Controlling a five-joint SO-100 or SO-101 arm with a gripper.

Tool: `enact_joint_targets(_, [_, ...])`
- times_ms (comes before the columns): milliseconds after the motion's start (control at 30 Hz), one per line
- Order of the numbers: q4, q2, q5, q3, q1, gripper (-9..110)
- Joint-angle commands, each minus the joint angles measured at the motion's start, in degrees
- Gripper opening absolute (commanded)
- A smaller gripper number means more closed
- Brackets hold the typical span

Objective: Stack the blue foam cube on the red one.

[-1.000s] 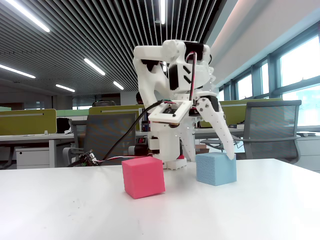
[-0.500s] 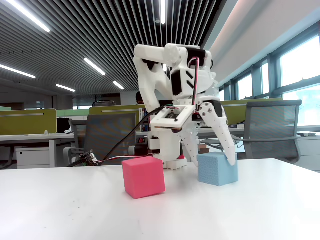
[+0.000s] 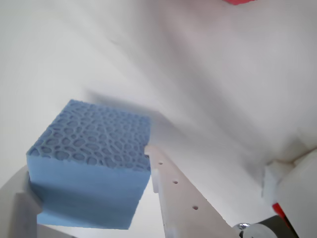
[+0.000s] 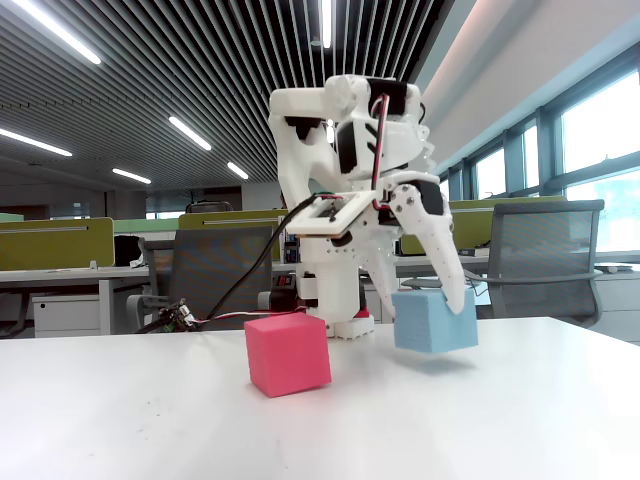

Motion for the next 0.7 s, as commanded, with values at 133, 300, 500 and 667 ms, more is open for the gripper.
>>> enact_joint_targets(133, [9.4,0.4,2.0,-18.5,2.6,18])
enact_joint_targets(300, [16.4,-2.2,2.1,-28.8,5.6,18])
enact_joint_targets(500, [18.5,-3.3,1.8,-33.0,12.0,18])
enact_joint_targets(667, [24.1,-4.6,1.5,-35.6,17.4,18])
